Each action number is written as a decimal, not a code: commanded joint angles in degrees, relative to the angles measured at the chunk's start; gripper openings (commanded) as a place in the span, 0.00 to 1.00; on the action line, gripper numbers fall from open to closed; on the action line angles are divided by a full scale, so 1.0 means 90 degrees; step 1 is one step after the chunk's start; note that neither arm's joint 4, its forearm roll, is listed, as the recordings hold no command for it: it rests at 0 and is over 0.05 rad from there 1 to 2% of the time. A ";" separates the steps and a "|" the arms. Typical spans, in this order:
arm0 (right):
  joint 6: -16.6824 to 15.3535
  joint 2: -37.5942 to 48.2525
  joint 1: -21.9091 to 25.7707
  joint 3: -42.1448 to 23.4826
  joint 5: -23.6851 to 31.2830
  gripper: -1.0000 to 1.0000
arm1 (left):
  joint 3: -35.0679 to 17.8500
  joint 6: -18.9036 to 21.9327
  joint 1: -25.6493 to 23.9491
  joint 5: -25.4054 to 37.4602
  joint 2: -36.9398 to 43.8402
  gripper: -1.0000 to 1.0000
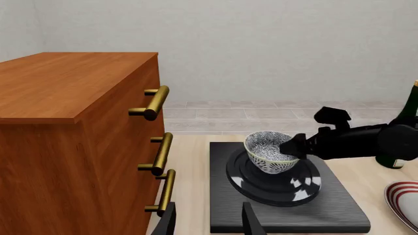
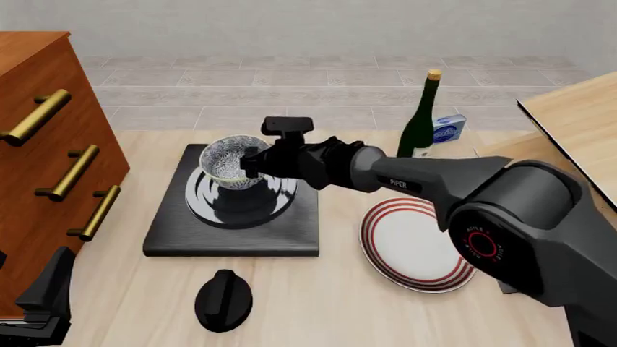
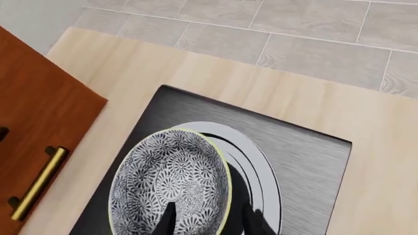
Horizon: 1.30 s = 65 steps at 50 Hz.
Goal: Put the bowl on the stove.
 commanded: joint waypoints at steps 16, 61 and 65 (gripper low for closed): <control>-0.0290 -0.0602 -0.0053 -0.0019 0.0334 1.00 | 0.0000 0.0000 0.0000 0.0000 0.0000 1.00; -0.0619 -0.1789 -0.0188 0.0689 0.0488 1.00 | 0.0000 0.0000 0.0000 0.0000 0.0000 1.00; -0.0679 -0.2020 -0.0160 0.0895 0.0476 1.00 | 0.0000 0.0000 0.0000 0.0000 0.0000 1.00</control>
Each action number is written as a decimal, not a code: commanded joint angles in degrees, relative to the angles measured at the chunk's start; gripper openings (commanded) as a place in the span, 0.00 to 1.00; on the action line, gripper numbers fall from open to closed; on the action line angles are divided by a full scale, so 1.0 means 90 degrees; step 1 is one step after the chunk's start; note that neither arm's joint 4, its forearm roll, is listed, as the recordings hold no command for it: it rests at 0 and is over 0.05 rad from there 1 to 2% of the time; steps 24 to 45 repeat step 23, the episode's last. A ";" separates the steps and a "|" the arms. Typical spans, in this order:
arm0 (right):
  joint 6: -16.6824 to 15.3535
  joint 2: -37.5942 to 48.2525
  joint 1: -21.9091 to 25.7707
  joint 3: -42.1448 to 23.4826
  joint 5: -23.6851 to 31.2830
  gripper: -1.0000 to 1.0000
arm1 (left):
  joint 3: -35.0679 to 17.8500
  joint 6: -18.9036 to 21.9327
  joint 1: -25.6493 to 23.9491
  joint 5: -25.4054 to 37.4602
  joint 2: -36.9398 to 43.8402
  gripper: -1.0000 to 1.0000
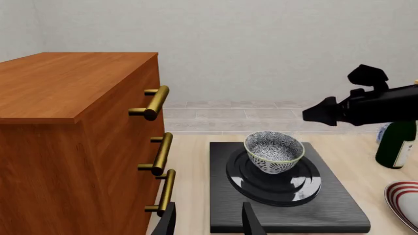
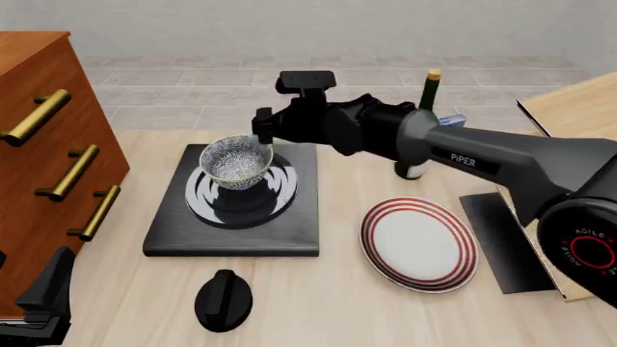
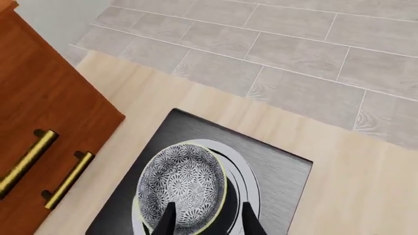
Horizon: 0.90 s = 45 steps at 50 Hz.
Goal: Put the bowl on the stove.
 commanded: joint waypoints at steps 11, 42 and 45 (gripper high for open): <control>-0.0155 -0.1026 0.0117 0.0798 -0.0019 1.00 | 0.0000 0.0000 0.0000 0.0000 0.0000 1.00; -0.0247 -0.1663 0.0285 0.1412 -0.0154 1.00 | 0.0000 0.0000 0.0000 0.0000 0.0000 1.00; -0.0247 -0.1663 0.0285 0.1412 -0.0154 1.00 | 0.0000 0.0000 0.0000 0.0000 0.0000 1.00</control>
